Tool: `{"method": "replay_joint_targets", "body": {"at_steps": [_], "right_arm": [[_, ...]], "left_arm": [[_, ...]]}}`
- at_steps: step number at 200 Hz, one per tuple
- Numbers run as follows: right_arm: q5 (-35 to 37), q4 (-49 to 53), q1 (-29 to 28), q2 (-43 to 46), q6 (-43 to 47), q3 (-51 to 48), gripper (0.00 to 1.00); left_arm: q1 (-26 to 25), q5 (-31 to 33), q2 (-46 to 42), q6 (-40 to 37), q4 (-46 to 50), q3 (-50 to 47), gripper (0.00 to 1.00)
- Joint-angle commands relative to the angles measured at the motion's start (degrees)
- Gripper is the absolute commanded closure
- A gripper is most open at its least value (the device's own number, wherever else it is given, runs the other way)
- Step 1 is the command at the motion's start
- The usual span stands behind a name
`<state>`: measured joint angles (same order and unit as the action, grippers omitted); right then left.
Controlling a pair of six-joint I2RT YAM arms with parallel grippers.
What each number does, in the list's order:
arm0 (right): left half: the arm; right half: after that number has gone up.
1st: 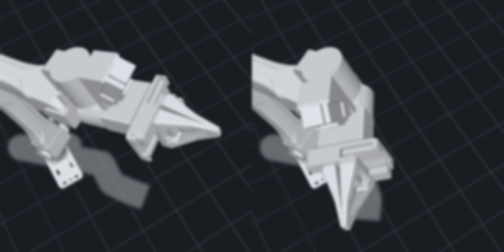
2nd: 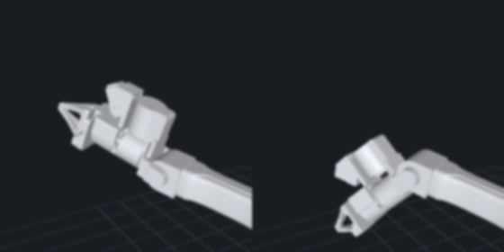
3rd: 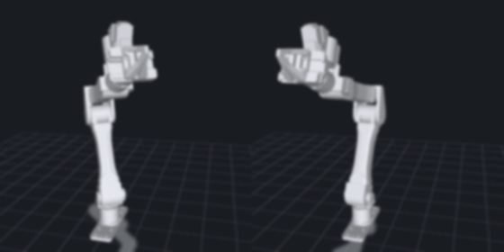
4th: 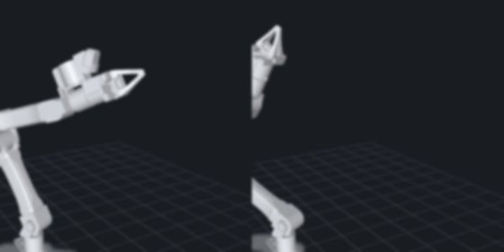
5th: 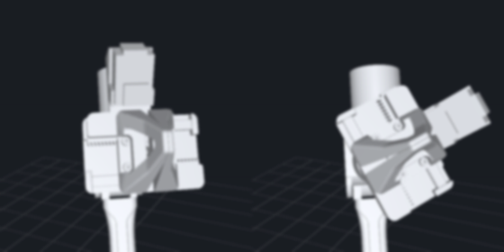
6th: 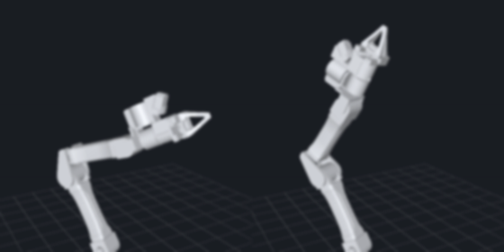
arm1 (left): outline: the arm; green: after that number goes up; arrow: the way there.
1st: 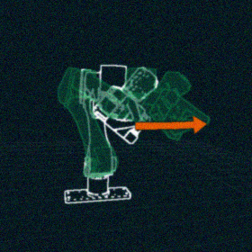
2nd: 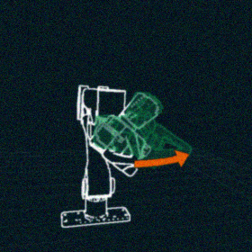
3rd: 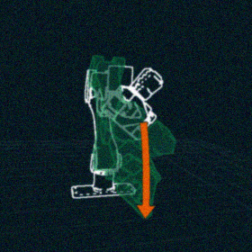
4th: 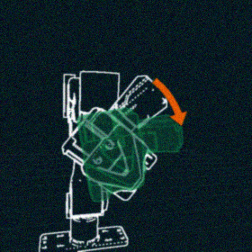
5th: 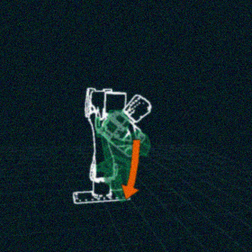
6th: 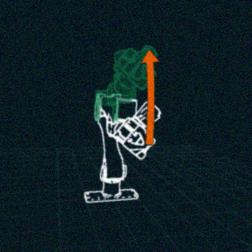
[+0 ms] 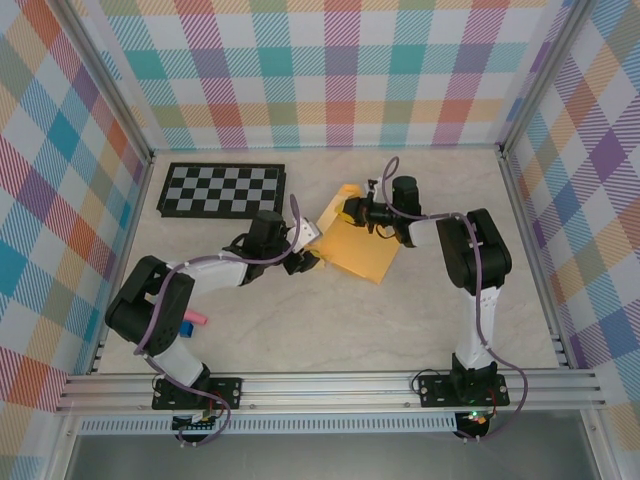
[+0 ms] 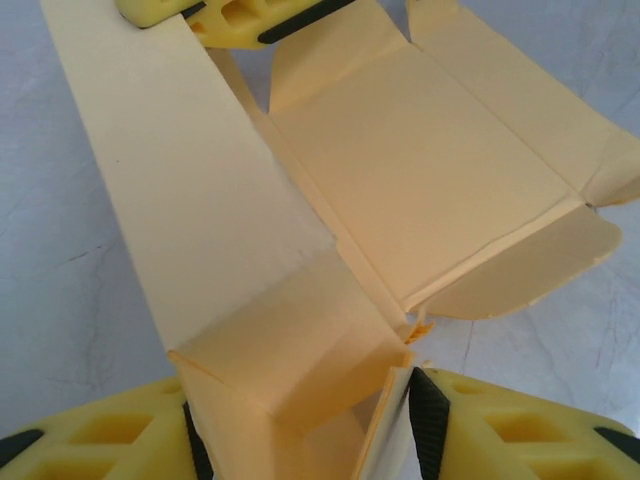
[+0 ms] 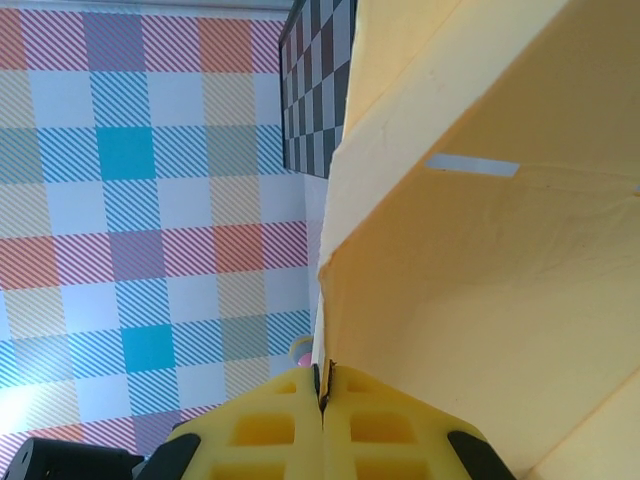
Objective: Fold the paper box
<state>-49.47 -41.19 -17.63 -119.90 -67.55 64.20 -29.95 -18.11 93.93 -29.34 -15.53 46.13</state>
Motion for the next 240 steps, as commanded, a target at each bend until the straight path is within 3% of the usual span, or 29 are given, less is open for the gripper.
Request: {"method": "replay_joint_targets", "body": {"at_steps": [1,50,97,180,240], "right_arm": [[1.3,-2.3,-0.3,1.7,0.1,-1.5,1.0],[3.5,-2.8,-0.5,3.5,0.7,-3.7,1.0],[4.3,-5.7,-0.5,3.9,0.4,-6.0,1.0],[2.6,-15.4,-0.1,4.1,-2.9,-8.8,1.0],[2.7,-23.0,-0.1,3.6,-8.0,-9.1,1.0]], "left_arm": [[-2.3,2.6,0.4,4.3,-5.0,0.7,0.5],[-5.0,3.6,-1.0,13.9,-6.1,-1.3,0.49],[-5.9,0.0,-2.5,13.2,-4.2,-2.9,0.44],[-6.4,-1.0,-10.5,21.3,-7.3,-12.9,0.33],[-6.6,7.6,-7.8,28.7,-15.6,-16.2,0.32]]}}
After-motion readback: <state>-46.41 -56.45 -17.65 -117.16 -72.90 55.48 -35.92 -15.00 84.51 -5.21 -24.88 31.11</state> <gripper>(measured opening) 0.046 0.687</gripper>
